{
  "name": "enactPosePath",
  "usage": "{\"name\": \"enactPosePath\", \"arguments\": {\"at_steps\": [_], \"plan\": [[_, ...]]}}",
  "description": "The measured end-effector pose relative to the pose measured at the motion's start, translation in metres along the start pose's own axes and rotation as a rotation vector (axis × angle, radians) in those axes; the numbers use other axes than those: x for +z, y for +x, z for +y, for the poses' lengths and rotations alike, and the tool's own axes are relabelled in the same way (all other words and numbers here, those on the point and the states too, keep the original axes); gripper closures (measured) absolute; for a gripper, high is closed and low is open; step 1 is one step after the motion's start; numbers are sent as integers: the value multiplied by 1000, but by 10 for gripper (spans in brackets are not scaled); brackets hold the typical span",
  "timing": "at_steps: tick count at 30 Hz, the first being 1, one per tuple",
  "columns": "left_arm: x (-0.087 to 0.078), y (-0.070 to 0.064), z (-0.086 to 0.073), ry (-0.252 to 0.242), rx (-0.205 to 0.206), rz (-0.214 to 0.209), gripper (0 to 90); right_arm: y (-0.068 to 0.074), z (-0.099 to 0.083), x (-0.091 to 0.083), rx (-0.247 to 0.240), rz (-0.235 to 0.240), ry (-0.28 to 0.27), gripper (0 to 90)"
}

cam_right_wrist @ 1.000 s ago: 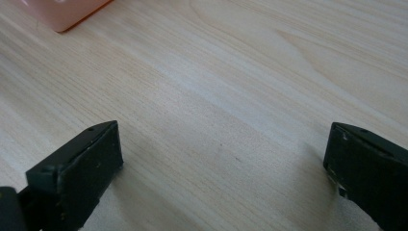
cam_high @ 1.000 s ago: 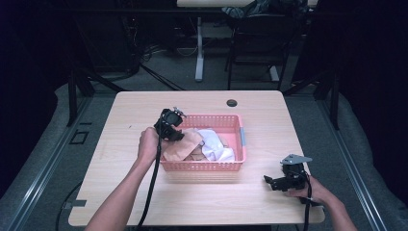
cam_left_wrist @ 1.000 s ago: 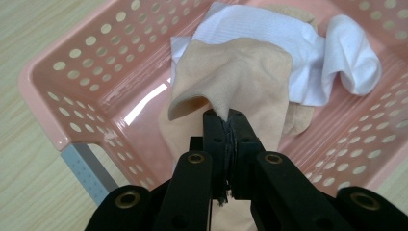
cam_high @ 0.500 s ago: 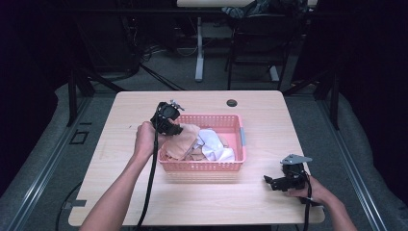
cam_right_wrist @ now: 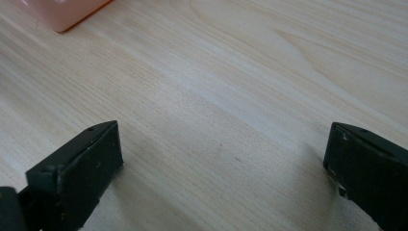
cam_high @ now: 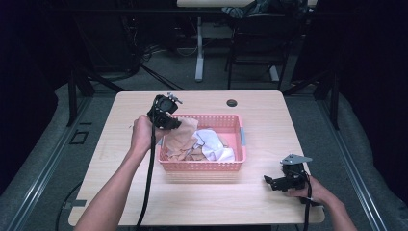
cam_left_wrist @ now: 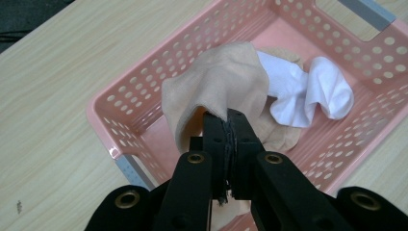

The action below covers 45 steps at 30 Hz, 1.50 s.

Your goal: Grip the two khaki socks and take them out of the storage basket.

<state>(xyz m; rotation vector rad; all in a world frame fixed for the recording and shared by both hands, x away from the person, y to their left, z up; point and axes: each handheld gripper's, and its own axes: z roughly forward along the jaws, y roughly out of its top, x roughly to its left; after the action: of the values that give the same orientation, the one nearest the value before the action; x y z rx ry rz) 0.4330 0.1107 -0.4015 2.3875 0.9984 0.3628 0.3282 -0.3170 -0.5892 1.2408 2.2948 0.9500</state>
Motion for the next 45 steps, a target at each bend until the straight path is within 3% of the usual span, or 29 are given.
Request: {"name": "enactPosePath", "arguments": {"at_steps": [20, 35, 45], "plan": [[-32, 12, 5, -39, -11, 47, 879, 0, 0, 0, -5, -3, 5, 0], [-56, 32, -6, -49, -43, 96, 879, 0, 0, 0, 0, -2, -1, 0], [-71, 50, -21, -50, -81, 131, 879, 0, 0, 0, 0, -2, -2, 0]]}}
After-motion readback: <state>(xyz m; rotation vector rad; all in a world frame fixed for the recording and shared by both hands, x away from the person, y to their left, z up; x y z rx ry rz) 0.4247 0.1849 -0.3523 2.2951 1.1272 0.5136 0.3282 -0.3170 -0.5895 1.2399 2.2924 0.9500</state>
